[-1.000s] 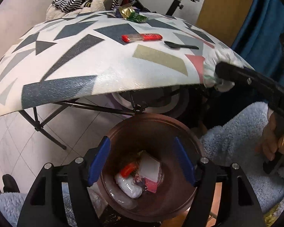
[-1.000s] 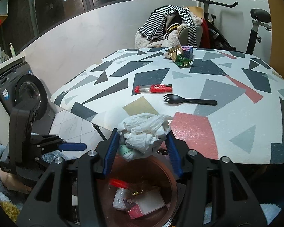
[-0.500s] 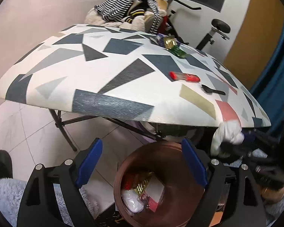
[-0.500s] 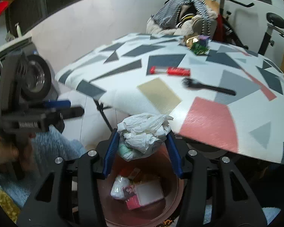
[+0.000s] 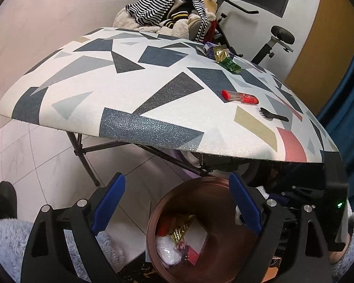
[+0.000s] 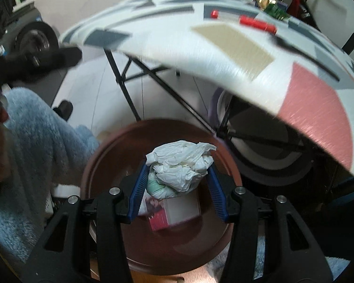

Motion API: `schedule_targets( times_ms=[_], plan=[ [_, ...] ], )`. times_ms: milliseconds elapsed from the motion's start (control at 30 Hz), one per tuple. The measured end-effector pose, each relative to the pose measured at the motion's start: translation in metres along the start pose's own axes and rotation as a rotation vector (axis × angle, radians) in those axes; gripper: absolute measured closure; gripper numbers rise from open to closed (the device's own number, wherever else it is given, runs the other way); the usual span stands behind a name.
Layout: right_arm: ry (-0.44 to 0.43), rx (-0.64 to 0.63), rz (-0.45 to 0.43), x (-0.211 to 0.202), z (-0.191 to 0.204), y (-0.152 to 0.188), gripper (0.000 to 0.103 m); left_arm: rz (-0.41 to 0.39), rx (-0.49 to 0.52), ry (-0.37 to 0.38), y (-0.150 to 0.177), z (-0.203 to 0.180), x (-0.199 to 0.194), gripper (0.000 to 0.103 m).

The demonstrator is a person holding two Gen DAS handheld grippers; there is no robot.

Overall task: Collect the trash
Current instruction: 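Lower the cigarette box and tissue into the brown bin and open both grippers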

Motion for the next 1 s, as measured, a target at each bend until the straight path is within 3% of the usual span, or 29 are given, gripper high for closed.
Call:
schedule_targets(
  times_ms=[333, 600, 700, 1000],
  plan=[
    [0.03, -0.031, 0.074, 0.014, 0.003, 0.013, 0.045, 0.003, -0.022, -0.004, 0.001, 0.005, 0.0, 0.015],
    [0.054, 0.002, 0.058, 0.011, -0.007, 0.011, 0.012, 0.005, -0.028, -0.007, 0.001, 0.007, 0.0, 0.015],
    [0.059, 0.015, 0.055, 0.011, -0.011, 0.01, 0.007, 0.006, -0.035, -0.008, 0.001, 0.008, 0.0, 0.014],
    [0.053, 0.032, 0.046, 0.009, -0.015, 0.005, 0.006, 0.009, -0.042, -0.011, 0.001, 0.01, 0.001, 0.013]
  ],
)
Point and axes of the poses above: each gripper's, at about its wrist camera, not at the fingertips, and x roughly the way its jaws point, z to its left, y to its underside, the point moved 10 cm from there along x, roughly the way its jaws point, and after that the axes turned 6 degrees about y, right-handed, at the moved point
